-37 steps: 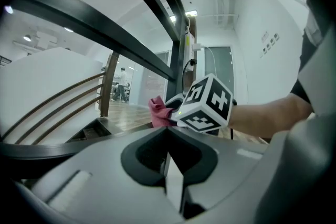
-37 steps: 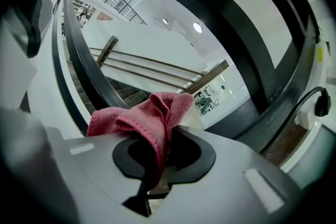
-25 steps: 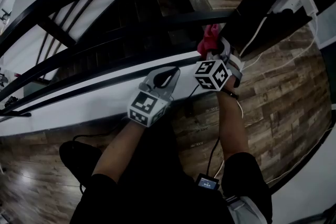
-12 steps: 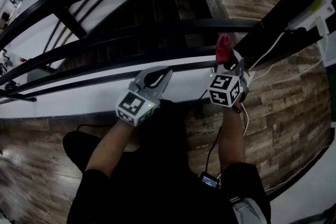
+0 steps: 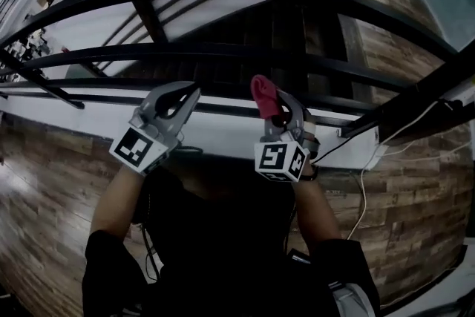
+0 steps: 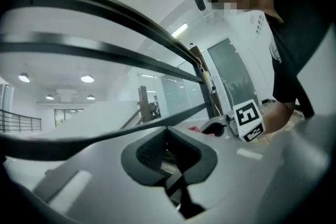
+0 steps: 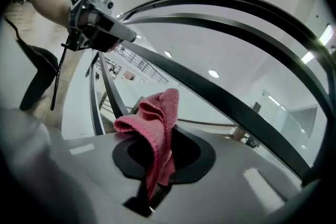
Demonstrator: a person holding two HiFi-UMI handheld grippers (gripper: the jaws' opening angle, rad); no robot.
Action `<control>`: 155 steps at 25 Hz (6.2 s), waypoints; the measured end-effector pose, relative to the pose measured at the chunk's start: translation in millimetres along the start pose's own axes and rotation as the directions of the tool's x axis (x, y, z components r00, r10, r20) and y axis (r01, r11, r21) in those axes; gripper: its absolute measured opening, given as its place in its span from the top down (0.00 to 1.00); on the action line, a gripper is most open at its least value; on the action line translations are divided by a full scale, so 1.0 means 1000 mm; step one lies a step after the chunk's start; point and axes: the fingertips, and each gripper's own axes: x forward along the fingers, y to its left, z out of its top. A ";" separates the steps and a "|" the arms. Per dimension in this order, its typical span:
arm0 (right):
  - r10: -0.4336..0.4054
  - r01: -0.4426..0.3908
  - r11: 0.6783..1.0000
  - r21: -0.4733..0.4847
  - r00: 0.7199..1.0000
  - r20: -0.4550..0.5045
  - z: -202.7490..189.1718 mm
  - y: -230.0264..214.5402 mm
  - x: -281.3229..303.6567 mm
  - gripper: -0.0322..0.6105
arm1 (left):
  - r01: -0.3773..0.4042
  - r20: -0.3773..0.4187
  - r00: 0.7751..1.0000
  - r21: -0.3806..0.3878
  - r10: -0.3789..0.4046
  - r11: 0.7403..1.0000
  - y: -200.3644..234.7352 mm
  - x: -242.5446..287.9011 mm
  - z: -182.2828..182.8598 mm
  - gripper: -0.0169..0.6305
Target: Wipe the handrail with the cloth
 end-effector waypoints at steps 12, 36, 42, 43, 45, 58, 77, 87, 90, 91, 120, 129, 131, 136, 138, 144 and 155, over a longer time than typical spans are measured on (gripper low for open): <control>0.276 -0.252 0.961 -0.118 0.915 0.294 0.181 0.139 0.060 0.88 | -0.442 0.131 0.894 0.100 0.429 0.891 0.173 -0.199 0.074 0.98; 0.581 -0.579 0.807 -0.120 0.739 0.343 0.348 0.458 0.187 0.88 | -0.699 -0.182 0.697 0.044 0.694 0.714 0.328 -0.434 -0.184 0.98; 0.702 -0.708 0.700 -0.091 0.660 0.266 0.357 0.546 0.208 0.88 | -0.712 -0.235 0.677 0.031 0.697 0.702 0.351 -0.470 -0.232 0.98; 0.711 -0.717 0.692 -0.083 0.659 0.245 0.354 0.559 0.217 0.88 | -0.711 -0.243 0.678 0.021 0.693 0.703 0.353 -0.472 -0.241 0.98; 0.715 -0.720 0.691 -0.063 0.669 0.203 0.347 0.579 0.239 0.88 | -0.713 -0.263 0.677 -0.002 0.688 0.701 0.356 -0.474 -0.260 0.98; 0.688 -0.683 0.725 0.090 0.721 -0.075 0.324 0.628 0.342 0.88 | -0.757 -0.313 0.649 -0.182 0.693 0.627 0.382 -0.487 -0.329 0.98; 0.632 -0.636 0.772 0.017 0.763 -0.132 0.303 0.610 0.341 0.88 | -0.718 -0.324 0.689 -0.183 0.648 0.671 0.373 -0.464 -0.337 0.98; 0.600 -0.611 0.791 -0.016 0.781 -0.174 0.267 0.575 0.323 0.88 | -0.650 -0.319 0.751 -0.211 0.578 0.730 0.356 -0.418 -0.331 0.98; 0.587 -0.598 0.802 0.000 0.787 -0.190 0.253 0.561 0.317 0.88 | -0.626 -0.316 0.770 -0.211 0.554 0.751 0.350 -0.404 -0.331 0.98; 0.583 -0.592 0.806 0.011 0.789 -0.195 0.249 0.556 0.315 0.88 | -0.616 -0.316 0.778 -0.212 0.543 0.759 0.347 -0.398 -0.331 0.98; 0.376 -0.434 0.898 -0.071 0.842 -0.386 0.097 0.403 0.252 0.88 | -0.319 -0.263 0.931 -0.238 0.255 0.918 0.245 -0.232 -0.310 0.98; 0.326 -0.443 0.872 -0.206 0.842 -0.429 0.055 0.361 0.229 0.88 | -0.206 -0.250 0.957 -0.220 0.149 0.954 0.207 -0.189 -0.296 0.98; 0.312 -0.438 0.866 -0.239 0.849 -0.425 0.046 0.351 0.222 0.88 | -0.174 -0.245 0.962 -0.217 0.119 0.961 0.197 -0.177 -0.293 0.98; 0.304 -0.433 0.865 -0.252 0.854 -0.422 0.029 0.331 0.213 0.88 | -0.089 -0.251 0.967 -0.232 0.028 0.969 0.172 -0.154 -0.292 0.97; 0.310 -0.446 0.855 -0.264 0.849 -0.428 0.024 0.328 0.210 0.88 | -0.050 -0.265 0.964 -0.243 -0.016 0.969 0.165 -0.149 -0.292 0.98; 0.315 -0.424 0.876 -0.230 0.864 -0.393 0.008 0.308 0.197 0.88 | -0.021 -0.291 0.955 -0.252 -0.055 0.967 0.148 -0.123 -0.292 0.97; 0.354 -0.450 0.863 -0.229 0.863 -0.361 -0.036 0.262 0.166 0.88 | 0.060 -0.356 0.929 -0.129 -0.103 0.990 0.084 -0.069 -0.282 0.98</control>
